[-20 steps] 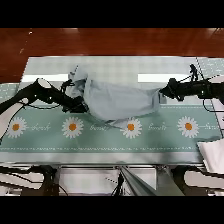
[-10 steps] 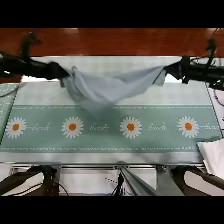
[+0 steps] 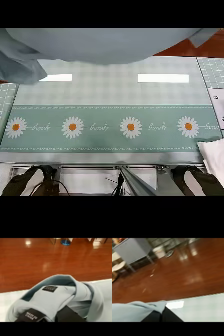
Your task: Fold the shirts.
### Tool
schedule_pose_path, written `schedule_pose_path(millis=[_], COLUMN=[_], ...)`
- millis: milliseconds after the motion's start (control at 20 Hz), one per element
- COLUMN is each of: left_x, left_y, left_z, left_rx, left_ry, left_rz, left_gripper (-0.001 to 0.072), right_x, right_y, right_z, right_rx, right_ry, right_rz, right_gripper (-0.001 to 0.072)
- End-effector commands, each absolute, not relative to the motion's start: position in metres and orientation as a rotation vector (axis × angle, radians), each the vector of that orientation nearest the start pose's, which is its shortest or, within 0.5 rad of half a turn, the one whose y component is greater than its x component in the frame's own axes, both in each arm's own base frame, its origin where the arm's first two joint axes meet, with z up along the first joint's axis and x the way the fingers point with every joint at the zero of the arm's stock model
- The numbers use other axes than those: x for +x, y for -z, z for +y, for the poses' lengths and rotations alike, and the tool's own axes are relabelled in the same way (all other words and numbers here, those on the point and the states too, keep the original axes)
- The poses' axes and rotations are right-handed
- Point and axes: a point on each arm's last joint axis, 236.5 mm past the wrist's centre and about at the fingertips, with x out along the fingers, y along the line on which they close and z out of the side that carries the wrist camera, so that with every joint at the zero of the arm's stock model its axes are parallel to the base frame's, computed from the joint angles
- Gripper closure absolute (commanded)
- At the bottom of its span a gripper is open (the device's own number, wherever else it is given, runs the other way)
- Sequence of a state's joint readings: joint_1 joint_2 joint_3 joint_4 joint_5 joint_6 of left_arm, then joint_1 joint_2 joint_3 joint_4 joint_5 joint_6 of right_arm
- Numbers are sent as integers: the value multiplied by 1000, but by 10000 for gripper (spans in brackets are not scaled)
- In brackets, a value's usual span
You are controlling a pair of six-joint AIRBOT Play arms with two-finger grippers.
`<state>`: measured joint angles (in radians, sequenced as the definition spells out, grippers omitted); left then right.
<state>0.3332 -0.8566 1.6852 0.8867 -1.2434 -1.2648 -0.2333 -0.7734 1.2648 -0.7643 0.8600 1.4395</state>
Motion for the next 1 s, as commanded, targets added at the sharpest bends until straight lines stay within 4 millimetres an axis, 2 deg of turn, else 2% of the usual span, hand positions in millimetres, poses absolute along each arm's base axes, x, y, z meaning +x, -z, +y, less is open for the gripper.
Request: schedule_pose_path(millis=[0,200,350,400,550,600,650,700,800,850,950], left_x=[281,257,234,227,217,219,222,227,237,242,250], left_y=[-401,-398,-369,-356,-316,-301,-283,-265,-223,-202,-158], left_z=[-49,-82,-98,-101,-108,-111,-116,-121,-138,-147,-165], left_rx=[-81,-74,-55,-66,-118,-140,-167,-198,-264,-280,-309], left_ry=[326,449,528,548,602,623,646,666,703,721,736], left_rz=[360,395,538,603,768,813,862,900,969,989,1019], left_gripper=[673,672,673,672,672,673,673,673,672,672,672], right_x=[321,287,258,248,224,221,220,220,224,233,264], right_y=[-351,-314,-272,-256,-210,-197,-180,-163,-128,-115,-97], right_z=[35,59,67,59,7,-3,-4,4,33,41,34], right_rx=[460,426,369,331,187,158,156,184,275,314,342], right_ry=[-194,-258,-275,-244,-43,-10,-13,-45,-175,-213,-188], right_rz=[275,479,692,766,955,994,1042,1094,1192,1208,1179], right_gripper=[695,695,694,695,695,695,696,696,695,695,695])
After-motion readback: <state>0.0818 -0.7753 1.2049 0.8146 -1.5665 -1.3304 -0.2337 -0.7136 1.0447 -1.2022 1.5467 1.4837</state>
